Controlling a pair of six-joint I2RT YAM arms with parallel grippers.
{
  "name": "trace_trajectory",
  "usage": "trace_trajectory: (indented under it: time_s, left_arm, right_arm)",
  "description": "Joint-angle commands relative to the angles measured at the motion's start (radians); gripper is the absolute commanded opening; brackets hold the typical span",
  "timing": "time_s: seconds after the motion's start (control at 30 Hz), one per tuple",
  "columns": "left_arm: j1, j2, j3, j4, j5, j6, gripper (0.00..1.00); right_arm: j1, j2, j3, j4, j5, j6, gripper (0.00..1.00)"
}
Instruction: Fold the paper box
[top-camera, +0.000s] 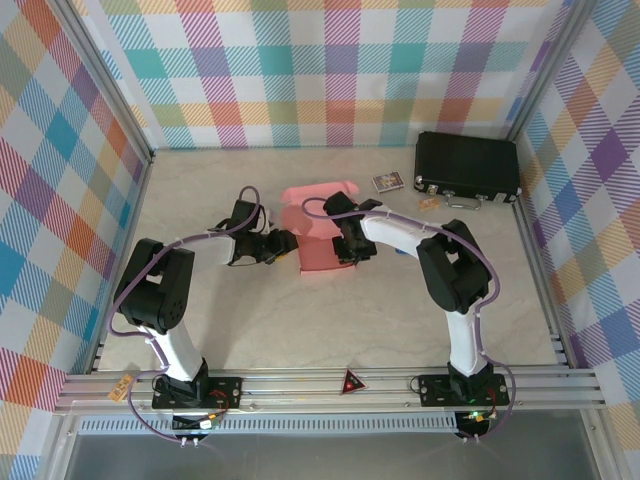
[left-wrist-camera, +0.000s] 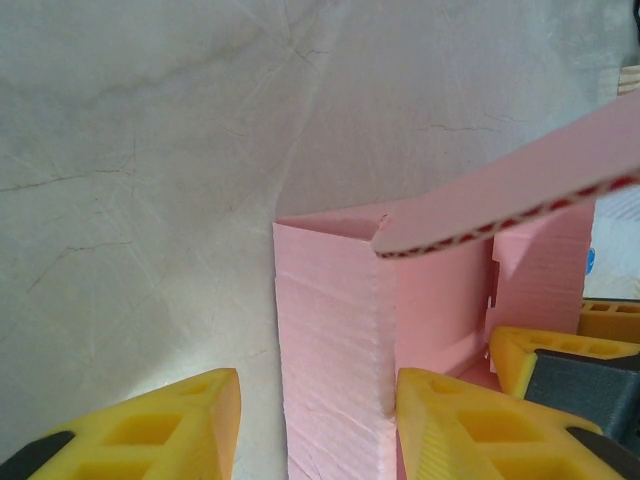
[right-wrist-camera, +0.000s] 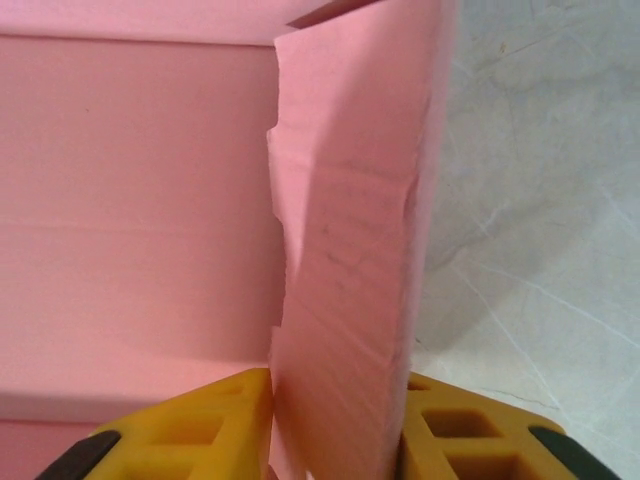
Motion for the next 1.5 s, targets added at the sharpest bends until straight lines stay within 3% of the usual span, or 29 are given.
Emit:
trace_trajectory:
  time_s: [0.0,0.57,1.13,1.37,1.47]
  left_arm:
    - [-0.015,-0.034,-0.003,-0.016,0.005,0.009,0.44]
    - [-0.015,-0.031,-0.003,-0.014,0.003,0.007,0.43]
    - [-0.015,-0.031,0.002,-0.013,0.003,0.005,0.43]
    - [-0.015,-0.031,0.004,-0.017,0.003,0.006,0.43]
    - [-0.015,-0.031,0.006,-0.015,0.005,0.006,0.43]
  right_arm:
    - [-0.007,-0.057,0.006,0.001,-0.002,0.009,0.31]
    - [-0.015,-0.03,-0.012,-0.022,0.013,-0.003,0.22]
    - [-0.015,0.002,-0.012,-0.044,0.015,-0.028,0.23]
    - [-0.015,0.002,-0.015,-0.045,0.025,-0.03,0.1]
    - [-0.014,0.009,-0.015,-0.05,0.042,-0.031,0.09]
